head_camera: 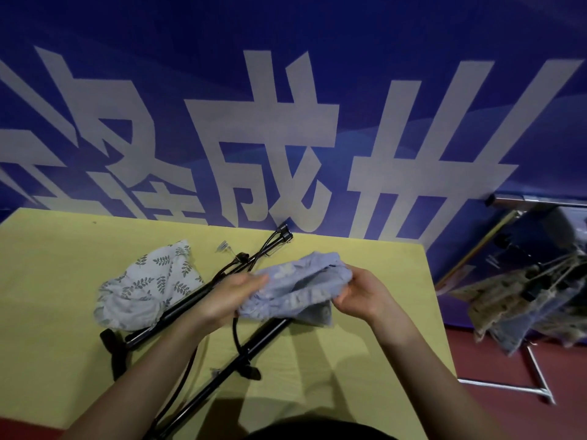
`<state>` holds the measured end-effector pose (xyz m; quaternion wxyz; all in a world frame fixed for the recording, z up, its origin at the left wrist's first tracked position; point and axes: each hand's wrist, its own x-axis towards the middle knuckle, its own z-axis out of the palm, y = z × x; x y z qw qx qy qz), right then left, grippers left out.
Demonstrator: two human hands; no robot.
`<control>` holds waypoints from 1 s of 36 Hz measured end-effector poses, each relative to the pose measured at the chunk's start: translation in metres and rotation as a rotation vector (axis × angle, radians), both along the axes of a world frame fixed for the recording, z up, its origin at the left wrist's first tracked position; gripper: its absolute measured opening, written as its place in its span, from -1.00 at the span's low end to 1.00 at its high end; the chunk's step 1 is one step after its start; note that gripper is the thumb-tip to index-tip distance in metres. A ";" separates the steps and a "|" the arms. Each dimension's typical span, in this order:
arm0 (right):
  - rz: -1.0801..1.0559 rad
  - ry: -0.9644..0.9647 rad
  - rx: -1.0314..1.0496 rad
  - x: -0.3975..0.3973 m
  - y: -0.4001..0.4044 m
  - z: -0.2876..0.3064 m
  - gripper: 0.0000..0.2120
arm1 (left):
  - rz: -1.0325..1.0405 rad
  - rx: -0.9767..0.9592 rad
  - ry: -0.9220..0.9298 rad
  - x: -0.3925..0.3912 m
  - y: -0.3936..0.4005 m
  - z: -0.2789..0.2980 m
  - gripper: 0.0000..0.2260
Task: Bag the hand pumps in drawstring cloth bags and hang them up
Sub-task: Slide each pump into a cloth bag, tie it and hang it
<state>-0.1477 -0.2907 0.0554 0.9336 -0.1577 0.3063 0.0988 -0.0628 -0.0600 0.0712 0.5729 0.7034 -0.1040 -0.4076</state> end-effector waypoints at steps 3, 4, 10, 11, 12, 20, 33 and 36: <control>0.059 -0.024 -0.034 0.002 -0.009 -0.006 -0.67 | 0.302 -0.358 0.361 0.013 -0.003 0.001 -0.66; 0.127 -0.053 -0.004 0.001 -0.008 -0.008 -0.63 | 0.377 -0.459 0.449 0.018 -0.004 0.002 -0.66; 0.393 -0.283 -0.239 0.006 0.013 -0.044 -0.48 | 0.255 -0.815 0.808 0.025 -0.005 0.008 -0.56; 0.369 -0.258 -0.282 0.009 0.017 -0.049 -0.52 | 0.211 -0.836 0.829 0.028 -0.005 0.005 -0.57; 0.348 -0.236 -0.322 0.013 0.022 -0.054 -0.56 | 0.200 -0.836 0.829 0.031 -0.005 0.006 -0.57; 0.393 0.149 -1.177 0.052 0.024 -0.099 -0.88 | 0.448 -0.379 0.494 0.055 0.001 0.023 -0.68; 0.693 0.247 -1.769 0.128 0.004 -0.151 -0.76 | 0.520 -0.141 0.469 0.093 0.031 -0.035 -0.63; 0.745 0.283 -1.798 0.141 0.013 -0.161 -0.78 | 0.526 -0.086 0.525 0.095 0.026 -0.052 -0.61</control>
